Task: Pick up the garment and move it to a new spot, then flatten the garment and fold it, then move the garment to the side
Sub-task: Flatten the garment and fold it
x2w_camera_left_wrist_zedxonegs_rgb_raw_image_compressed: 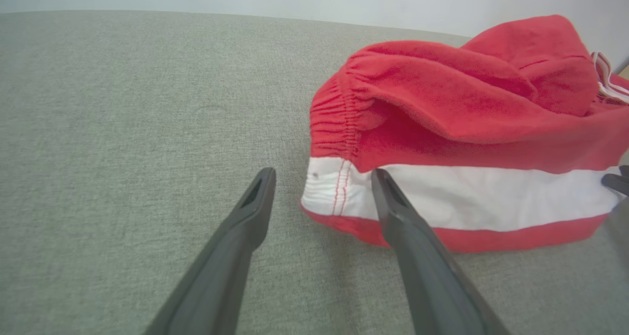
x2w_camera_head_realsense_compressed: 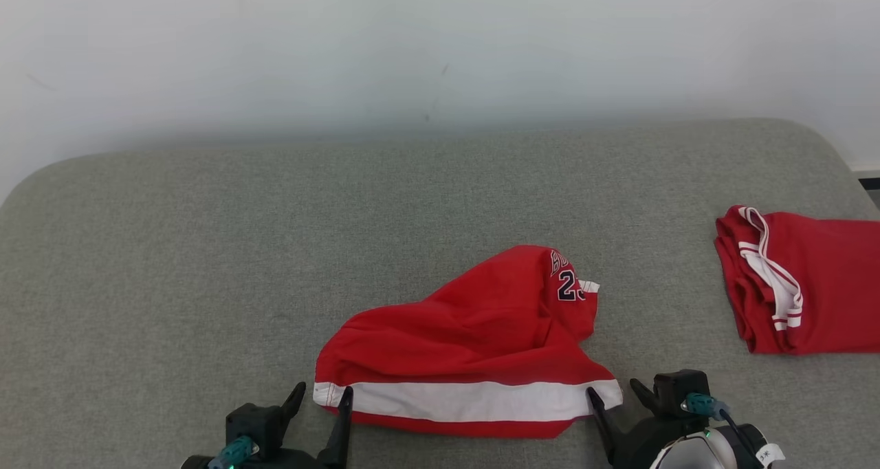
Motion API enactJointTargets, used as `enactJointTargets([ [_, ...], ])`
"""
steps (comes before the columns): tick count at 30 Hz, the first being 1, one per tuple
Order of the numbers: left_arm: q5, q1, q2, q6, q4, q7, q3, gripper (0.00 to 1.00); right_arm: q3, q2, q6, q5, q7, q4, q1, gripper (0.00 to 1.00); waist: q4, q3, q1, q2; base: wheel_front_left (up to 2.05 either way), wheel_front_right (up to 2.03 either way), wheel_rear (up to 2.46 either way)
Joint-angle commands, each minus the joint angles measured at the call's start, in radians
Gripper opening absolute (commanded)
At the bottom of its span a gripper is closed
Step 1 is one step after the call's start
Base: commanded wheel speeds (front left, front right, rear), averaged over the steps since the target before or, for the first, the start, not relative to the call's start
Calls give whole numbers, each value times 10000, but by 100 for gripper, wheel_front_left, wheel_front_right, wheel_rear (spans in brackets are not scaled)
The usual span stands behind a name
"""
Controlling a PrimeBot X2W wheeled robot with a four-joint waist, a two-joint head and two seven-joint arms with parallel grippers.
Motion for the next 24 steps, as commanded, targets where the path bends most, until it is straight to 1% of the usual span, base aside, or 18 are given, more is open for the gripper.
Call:
enactJointTargets([
  [1,-17,-157,46,-9,69,3,-39,100,86,-65,-30,85,-22,106,-106,100,22,34,-1,-1,0,0,0],
  [4,-75,-206,86,-26,186,40,-73,100,260,-105,-30,198,2,378,-285,100,15,84,-1,-1,0,0,0],
  [9,-112,-214,90,8,412,12,-129,100,459,-218,-30,35,367,987,-438,100,37,127,-1,-1,0,0,0],
  [13,-190,-159,83,38,519,-69,-154,100,85,-283,-31,-164,231,1227,-504,100,36,120,-1,-1,0,0,0],
  [22,-327,-232,99,-1,603,-29,-271,100,-304,-75,-32,-597,213,1403,-690,100,-2,177,-1,-1,0,0,0],
  [23,-336,-267,95,-13,600,1,-320,96,-312,-46,-32,-623,231,1408,-719,100,1,192,-1,-1,0,0,0],
  [24,-350,-296,93,-27,597,36,-367,66,-310,-16,-32,-655,243,1409,-745,100,6,207,-1,-1,0,0,0],
])
